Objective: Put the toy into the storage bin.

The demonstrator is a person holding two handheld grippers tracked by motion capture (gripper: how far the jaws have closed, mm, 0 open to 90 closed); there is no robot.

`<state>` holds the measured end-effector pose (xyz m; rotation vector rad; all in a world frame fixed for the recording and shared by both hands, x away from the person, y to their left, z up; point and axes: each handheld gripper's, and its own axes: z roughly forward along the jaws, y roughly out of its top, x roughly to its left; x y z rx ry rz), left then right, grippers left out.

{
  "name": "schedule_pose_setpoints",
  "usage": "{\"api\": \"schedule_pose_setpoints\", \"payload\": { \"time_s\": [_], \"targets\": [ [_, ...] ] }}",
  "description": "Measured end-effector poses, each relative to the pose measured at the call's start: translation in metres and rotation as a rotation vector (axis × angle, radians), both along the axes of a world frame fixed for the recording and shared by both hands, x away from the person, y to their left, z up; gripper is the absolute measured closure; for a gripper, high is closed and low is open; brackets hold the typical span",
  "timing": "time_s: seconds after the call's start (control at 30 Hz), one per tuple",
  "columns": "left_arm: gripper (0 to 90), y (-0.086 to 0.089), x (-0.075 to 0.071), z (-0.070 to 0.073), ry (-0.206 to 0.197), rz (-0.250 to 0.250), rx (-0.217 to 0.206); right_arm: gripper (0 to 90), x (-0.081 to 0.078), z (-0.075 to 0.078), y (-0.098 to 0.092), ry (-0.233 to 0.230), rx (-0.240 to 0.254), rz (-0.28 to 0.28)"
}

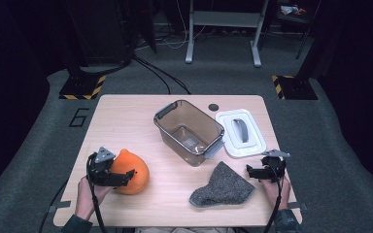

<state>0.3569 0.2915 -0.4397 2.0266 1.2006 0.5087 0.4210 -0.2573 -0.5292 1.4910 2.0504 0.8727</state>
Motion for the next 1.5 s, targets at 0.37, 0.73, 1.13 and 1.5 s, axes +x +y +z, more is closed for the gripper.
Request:
{"api": "schedule_pose_setpoints", "payload": {
  "time_s": [0.37, 0.73, 1.13, 1.5],
  "targets": [
    [27.4, -0.006, 0.007, -0.016, 0.037, -0.014, 0.045, 0.6, 0.000, 0.000, 0.000, 0.000, 0.000, -0.001],
    [58.8, -0.010, 0.008, -0.020, -0.026, -0.039, 0.095, 0.6, 0.000, 0.000, 0.000, 0.000, 0.000, -0.004],
    [62.1, 0.005, 0.017, -0.011, -0.063, -0.026, 0.035, 0.7, 0.000, 0.000, 0.000, 0.000, 0.003, -0.007],
    [62.0, 0.017, 0.035, -0.001, -0.077, 0.015, 0.051, 0.7, 0.000, 0.000, 0.000, -0.001, 0.003, -0.007]
  ]
}}
